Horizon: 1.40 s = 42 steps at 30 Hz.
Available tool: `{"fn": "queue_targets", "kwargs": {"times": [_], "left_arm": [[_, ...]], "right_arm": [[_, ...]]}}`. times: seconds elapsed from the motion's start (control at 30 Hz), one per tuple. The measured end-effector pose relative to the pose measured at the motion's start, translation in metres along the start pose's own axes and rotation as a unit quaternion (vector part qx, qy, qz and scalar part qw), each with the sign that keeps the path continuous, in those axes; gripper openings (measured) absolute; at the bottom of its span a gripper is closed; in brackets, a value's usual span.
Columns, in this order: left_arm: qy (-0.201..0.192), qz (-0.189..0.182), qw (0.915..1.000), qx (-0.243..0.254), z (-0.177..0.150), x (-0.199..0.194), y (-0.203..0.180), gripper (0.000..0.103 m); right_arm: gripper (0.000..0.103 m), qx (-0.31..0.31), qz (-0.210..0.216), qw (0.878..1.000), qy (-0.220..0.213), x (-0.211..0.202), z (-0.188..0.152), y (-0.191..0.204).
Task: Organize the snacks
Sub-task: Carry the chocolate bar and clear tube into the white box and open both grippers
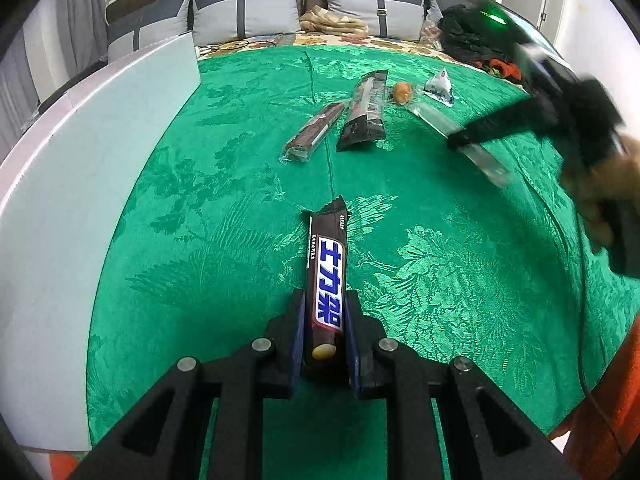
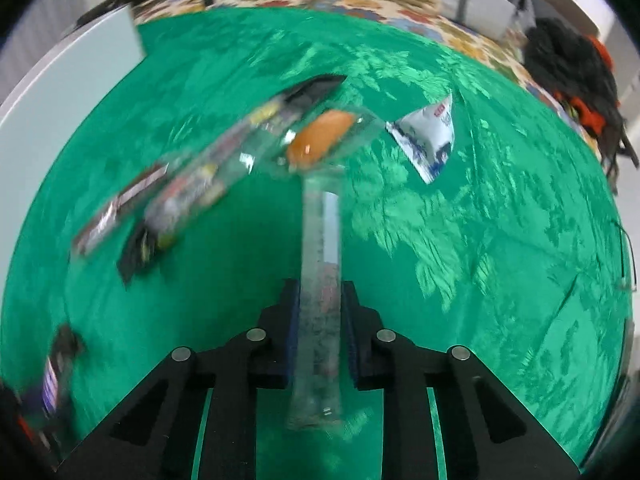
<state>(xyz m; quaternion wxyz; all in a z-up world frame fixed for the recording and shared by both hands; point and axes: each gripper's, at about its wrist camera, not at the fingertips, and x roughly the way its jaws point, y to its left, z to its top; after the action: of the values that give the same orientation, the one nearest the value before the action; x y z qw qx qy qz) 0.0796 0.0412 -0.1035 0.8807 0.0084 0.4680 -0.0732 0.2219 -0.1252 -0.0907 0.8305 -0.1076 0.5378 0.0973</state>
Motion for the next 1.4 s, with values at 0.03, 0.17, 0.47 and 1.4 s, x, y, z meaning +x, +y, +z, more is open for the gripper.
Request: {"fn": "queue_targets", "kwargs": {"times": [0.03,0.17,0.47,1.4], "left_arm": [[0.001,-0.001,1.0,-0.003,0.001,0.001,0.002,0.018],[0.007,-0.009,0.9999,-0.012,0.0,0.0,0.005,0.018],[0.024,-0.06,0.996,-0.062,-0.006,-0.006,0.023,0.02],[-0.03,-0.082,0.9917,-0.094,0.062,-0.075,0.046,0.017]], "right_arm": [[0.021,-0.004,0.006,1.0,0.0,-0.002,-0.006,-0.003],[0.02,0.006,0.038,0.999,0.003,-0.014,-0.033,-0.017],[0.021,0.073,0.112,0.991,0.022,-0.043,-0.099,-0.068],[0.019,0.104,0.22,0.97,0.024,-0.1,-0.038,-0.022]]}}
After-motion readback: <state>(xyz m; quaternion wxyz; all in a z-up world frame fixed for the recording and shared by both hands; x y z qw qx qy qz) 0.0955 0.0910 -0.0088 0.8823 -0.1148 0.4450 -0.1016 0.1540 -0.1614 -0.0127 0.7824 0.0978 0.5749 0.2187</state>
